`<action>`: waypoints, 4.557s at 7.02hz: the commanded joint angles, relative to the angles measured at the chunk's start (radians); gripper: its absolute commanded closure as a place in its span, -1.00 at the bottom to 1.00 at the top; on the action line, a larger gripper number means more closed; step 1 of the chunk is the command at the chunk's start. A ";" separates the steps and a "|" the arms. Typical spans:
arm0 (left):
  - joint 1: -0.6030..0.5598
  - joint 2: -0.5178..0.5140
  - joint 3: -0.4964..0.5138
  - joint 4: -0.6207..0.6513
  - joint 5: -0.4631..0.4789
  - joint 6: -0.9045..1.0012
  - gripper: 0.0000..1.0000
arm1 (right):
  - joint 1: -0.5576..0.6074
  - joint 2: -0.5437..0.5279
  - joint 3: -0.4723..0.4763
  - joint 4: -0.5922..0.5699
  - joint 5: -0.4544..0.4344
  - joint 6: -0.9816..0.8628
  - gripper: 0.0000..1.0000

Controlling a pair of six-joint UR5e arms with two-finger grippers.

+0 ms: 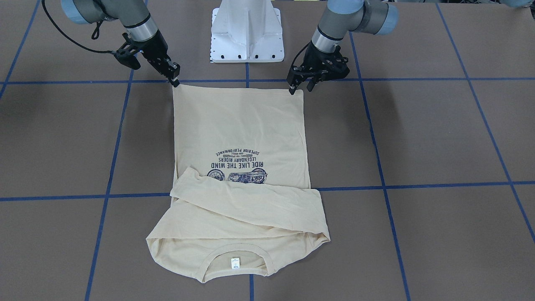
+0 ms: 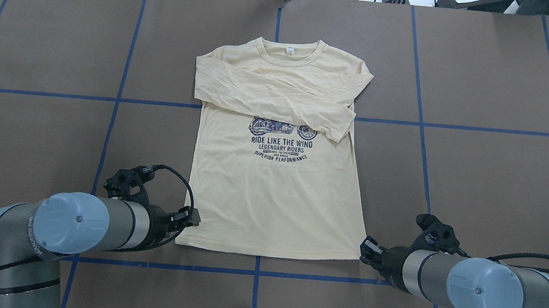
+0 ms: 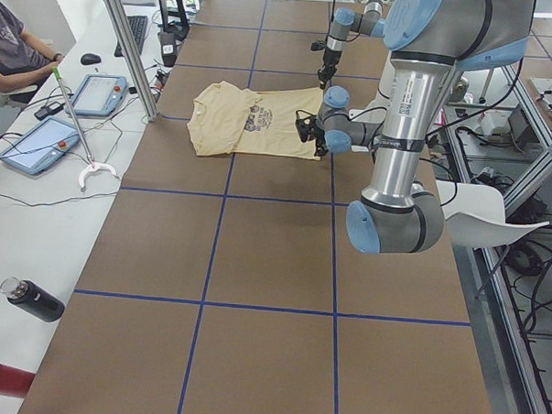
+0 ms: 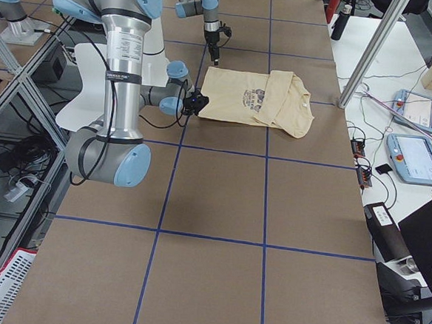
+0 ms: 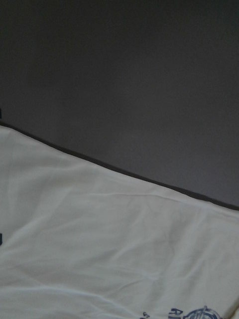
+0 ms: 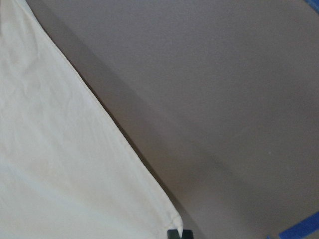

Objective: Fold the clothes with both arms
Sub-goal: 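Move the left gripper to the hem corner nearest it and grasp both hem corners, then lift the hem with both grippers and fold it up toward the collar, then lay the hem down near the collar and open both grippers, raising them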

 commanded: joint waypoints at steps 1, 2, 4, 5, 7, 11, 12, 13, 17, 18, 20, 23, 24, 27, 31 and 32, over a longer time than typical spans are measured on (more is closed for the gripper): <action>0.029 0.004 0.012 0.002 0.005 -0.026 -0.43 | 0.001 -0.001 0.001 0.000 0.000 0.000 1.00; 0.029 0.002 0.032 0.001 0.003 -0.025 -0.40 | 0.001 -0.001 0.001 0.000 0.000 0.000 1.00; 0.030 0.002 0.040 -0.001 0.003 -0.026 -0.28 | 0.001 -0.003 0.001 0.000 0.000 0.000 1.00; 0.030 0.001 0.043 -0.001 0.003 -0.026 -0.10 | 0.001 -0.003 0.001 0.000 0.000 0.000 1.00; 0.034 0.001 0.045 -0.001 0.001 -0.028 0.17 | 0.000 -0.003 0.001 0.000 0.000 0.000 1.00; 0.032 0.004 0.020 0.001 -0.011 -0.023 1.00 | 0.001 -0.003 0.001 0.000 0.000 0.000 1.00; 0.029 0.010 -0.015 0.007 -0.011 -0.022 1.00 | 0.001 -0.003 0.002 0.000 0.000 0.000 1.00; 0.034 0.046 -0.065 0.007 -0.011 -0.022 1.00 | 0.006 -0.006 0.016 0.000 0.000 0.000 1.00; 0.154 0.083 -0.230 0.048 -0.043 -0.117 1.00 | -0.048 -0.139 0.188 0.000 0.041 0.026 1.00; 0.187 0.082 -0.270 0.077 -0.040 -0.176 1.00 | -0.049 -0.148 0.214 0.000 0.076 0.041 1.00; 0.192 0.083 -0.288 0.084 -0.041 -0.184 1.00 | -0.049 -0.167 0.261 0.000 0.125 0.064 1.00; 0.041 0.052 -0.307 0.085 -0.046 -0.023 1.00 | 0.195 -0.039 0.193 -0.143 0.232 -0.077 1.00; -0.068 0.003 -0.237 0.087 -0.070 0.047 1.00 | 0.325 0.164 0.092 -0.337 0.329 -0.224 1.00; -0.325 -0.140 0.033 0.068 -0.143 0.222 1.00 | 0.565 0.428 -0.166 -0.492 0.402 -0.487 1.00; -0.422 -0.212 0.258 -0.089 -0.149 0.274 1.00 | 0.623 0.669 -0.529 -0.477 0.389 -0.601 1.00; -0.428 -0.264 0.361 -0.140 -0.147 0.274 1.00 | 0.621 0.747 -0.652 -0.460 0.368 -0.626 1.00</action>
